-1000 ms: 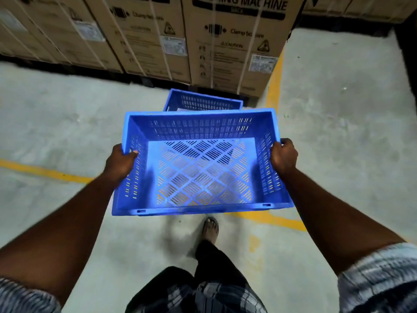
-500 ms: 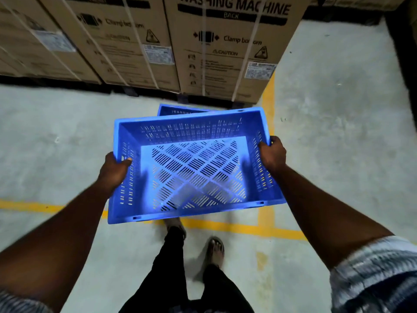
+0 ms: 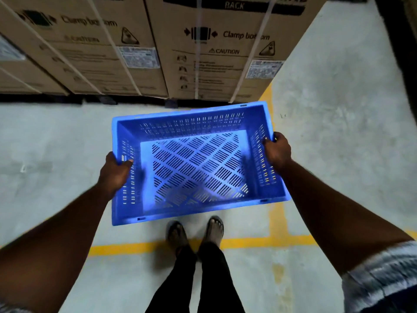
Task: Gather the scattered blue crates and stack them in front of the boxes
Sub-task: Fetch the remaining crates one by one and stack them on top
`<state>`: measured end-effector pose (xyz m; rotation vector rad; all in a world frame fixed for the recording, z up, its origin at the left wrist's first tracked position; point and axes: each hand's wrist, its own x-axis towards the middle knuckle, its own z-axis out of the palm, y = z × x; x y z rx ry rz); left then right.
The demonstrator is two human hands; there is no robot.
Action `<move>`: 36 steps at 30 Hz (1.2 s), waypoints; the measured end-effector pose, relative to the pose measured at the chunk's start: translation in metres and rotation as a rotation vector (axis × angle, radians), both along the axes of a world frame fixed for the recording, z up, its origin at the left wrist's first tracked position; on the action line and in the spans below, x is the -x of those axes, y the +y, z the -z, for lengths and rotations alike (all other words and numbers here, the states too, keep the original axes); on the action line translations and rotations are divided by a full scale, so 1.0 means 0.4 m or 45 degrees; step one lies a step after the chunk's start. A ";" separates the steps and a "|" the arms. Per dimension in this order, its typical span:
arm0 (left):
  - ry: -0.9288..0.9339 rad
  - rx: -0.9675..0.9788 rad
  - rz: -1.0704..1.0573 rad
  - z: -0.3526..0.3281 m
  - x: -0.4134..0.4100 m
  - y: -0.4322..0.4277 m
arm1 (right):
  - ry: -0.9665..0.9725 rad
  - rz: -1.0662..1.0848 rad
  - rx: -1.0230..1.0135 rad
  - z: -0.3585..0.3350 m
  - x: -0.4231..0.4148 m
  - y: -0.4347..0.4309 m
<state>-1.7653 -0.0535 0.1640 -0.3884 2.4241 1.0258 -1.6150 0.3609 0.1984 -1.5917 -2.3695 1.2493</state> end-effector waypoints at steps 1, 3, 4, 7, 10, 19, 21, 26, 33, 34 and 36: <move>0.001 0.000 0.011 0.018 0.029 0.011 | -0.003 -0.004 0.002 0.019 0.023 0.011; 0.006 -0.016 0.014 0.056 0.085 0.040 | -0.020 -0.011 -0.008 0.056 0.071 0.037; 0.006 -0.032 0.020 0.076 0.107 0.051 | -0.032 -0.015 -0.023 0.070 0.088 0.047; 0.008 -0.064 0.044 0.133 0.182 0.088 | -0.043 -0.032 -0.056 0.131 0.150 0.085; 0.017 -0.036 0.066 0.165 0.245 0.123 | -0.035 -0.040 -0.072 0.179 0.201 0.111; -0.010 -0.005 0.103 0.215 0.362 0.181 | 0.010 0.002 -0.035 0.273 0.308 0.162; -0.023 -0.026 0.142 0.220 0.377 0.191 | 0.013 0.020 -0.006 0.288 0.312 0.167; 0.019 0.015 0.215 0.220 0.400 0.215 | 0.009 0.042 -0.014 0.304 0.305 0.162; 0.096 0.274 0.368 0.217 0.348 0.200 | -0.134 -0.093 -0.144 0.303 0.251 0.134; 0.134 0.301 0.386 0.217 0.333 0.196 | -0.153 -0.107 -0.151 0.303 0.241 0.129; 0.196 0.305 0.432 0.224 0.298 0.183 | -0.181 -0.137 -0.158 0.301 0.212 0.115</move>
